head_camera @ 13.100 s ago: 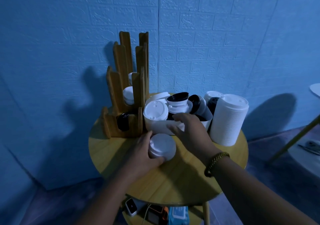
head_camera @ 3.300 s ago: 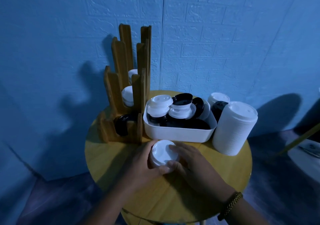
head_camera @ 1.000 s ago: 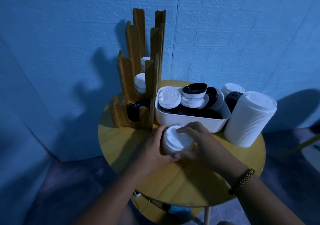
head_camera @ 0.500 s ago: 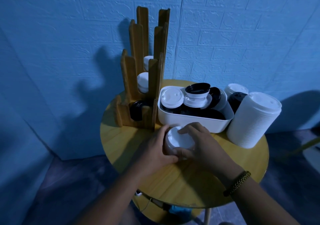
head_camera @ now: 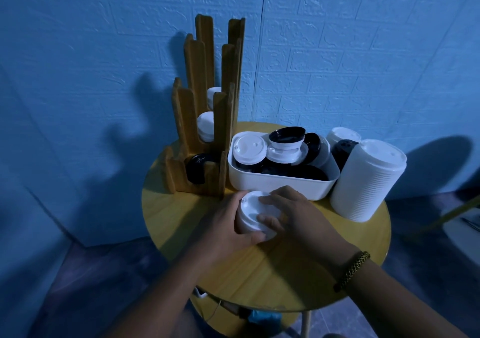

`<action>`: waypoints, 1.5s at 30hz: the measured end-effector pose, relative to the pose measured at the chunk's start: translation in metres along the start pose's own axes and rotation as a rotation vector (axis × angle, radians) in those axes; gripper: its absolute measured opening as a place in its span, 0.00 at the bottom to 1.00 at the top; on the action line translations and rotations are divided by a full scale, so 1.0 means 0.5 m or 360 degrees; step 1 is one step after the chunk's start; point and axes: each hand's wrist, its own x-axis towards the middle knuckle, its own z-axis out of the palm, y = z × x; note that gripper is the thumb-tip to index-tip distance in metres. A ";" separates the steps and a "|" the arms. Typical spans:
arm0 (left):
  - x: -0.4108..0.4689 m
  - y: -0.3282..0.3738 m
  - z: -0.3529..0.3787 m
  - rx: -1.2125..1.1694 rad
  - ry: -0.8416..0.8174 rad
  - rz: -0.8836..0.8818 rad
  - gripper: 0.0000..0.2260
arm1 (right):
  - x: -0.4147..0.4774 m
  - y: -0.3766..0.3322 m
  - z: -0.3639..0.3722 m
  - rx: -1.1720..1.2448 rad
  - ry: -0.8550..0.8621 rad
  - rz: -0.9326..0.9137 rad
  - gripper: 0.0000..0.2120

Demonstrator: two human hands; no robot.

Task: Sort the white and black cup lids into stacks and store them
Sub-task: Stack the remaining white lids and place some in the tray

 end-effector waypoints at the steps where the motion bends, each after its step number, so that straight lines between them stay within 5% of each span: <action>1: 0.000 -0.001 -0.001 -0.0015 -0.0002 -0.0005 0.38 | 0.000 -0.003 0.000 0.0012 0.0006 0.0006 0.36; 5: 0.000 -0.002 -0.005 -0.0035 0.0036 -0.0031 0.37 | 0.000 -0.009 0.002 0.0109 -0.0031 0.0026 0.40; 8: 0.003 -0.001 -0.001 -0.0001 0.0067 -0.0022 0.36 | 0.006 -0.016 -0.021 -0.0025 -0.0077 -0.0033 0.29; 16: 0.004 -0.003 0.004 0.0031 0.0110 -0.0067 0.37 | 0.156 -0.014 -0.058 -0.0157 0.0408 -0.0107 0.09; 25: 0.004 -0.012 0.011 0.0002 0.0142 -0.0109 0.41 | 0.289 -0.001 -0.040 -0.0892 0.0138 0.0075 0.35; 30: 0.005 -0.011 0.012 0.0028 0.0145 -0.0097 0.41 | 0.311 0.007 -0.045 -0.0869 0.0098 0.0087 0.30; 39: 0.003 0.002 0.003 0.0038 0.0102 -0.0071 0.43 | 0.163 -0.032 -0.111 -0.0427 0.0470 0.0090 0.36; 45: -0.001 0.010 0.002 0.0071 0.0068 -0.0037 0.42 | -0.007 -0.038 -0.068 -0.0177 0.0161 0.0176 0.43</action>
